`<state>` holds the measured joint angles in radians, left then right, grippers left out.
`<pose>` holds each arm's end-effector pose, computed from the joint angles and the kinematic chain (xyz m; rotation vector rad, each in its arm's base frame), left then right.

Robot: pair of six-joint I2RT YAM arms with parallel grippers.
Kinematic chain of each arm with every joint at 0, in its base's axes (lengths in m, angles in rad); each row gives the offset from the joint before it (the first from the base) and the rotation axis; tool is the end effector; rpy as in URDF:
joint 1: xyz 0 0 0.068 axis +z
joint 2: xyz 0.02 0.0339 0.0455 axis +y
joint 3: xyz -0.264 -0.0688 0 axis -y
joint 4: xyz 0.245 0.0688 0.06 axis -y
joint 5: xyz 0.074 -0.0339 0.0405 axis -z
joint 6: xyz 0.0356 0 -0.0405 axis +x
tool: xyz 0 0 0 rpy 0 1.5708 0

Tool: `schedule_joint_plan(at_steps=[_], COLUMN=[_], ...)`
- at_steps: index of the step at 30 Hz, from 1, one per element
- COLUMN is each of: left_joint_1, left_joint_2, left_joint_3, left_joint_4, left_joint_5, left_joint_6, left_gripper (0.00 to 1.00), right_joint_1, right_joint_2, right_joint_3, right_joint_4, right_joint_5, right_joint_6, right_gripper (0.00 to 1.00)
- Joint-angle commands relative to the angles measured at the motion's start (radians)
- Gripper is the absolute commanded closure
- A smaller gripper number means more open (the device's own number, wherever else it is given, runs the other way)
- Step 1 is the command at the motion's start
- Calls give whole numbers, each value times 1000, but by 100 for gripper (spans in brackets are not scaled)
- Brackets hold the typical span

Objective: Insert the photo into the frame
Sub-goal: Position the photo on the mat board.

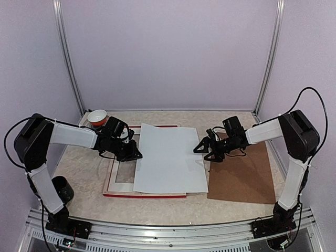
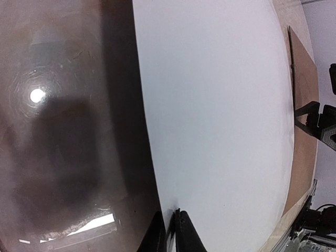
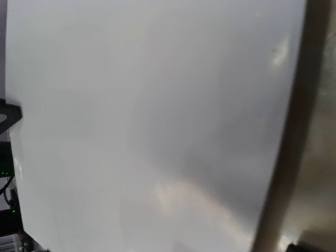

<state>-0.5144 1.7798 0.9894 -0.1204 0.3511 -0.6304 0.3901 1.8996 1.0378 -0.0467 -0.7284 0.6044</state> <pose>0.3036 -0.1856 0.1550 0.0071 2.6389 -0.8814 0.3352 0.1634 0.1372 -0.0608 2.6241 1.2988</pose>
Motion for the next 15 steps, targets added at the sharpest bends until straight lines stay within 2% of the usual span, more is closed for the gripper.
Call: schedule_joint_plan(at_steps=[1,7,15], left_joint_1=[9,9,9], left_joint_2=[-14,-22,-14], left_joint_3=[-7,-11,-24], left_joint_4=[1,-4,7], left_joint_5=[-17,-24,-34], left_joint_6=[11,11,0], left_gripper=[89,73,71], right_joint_1=[16,21,21], right_joint_2=[27,30,30], right_joint_3=[22,21,16], right_joint_4=[40,45,44], right_joint_5=[-51,-57,-57], right_joint_6=[21,24,27], right_gripper=[3,4,4])
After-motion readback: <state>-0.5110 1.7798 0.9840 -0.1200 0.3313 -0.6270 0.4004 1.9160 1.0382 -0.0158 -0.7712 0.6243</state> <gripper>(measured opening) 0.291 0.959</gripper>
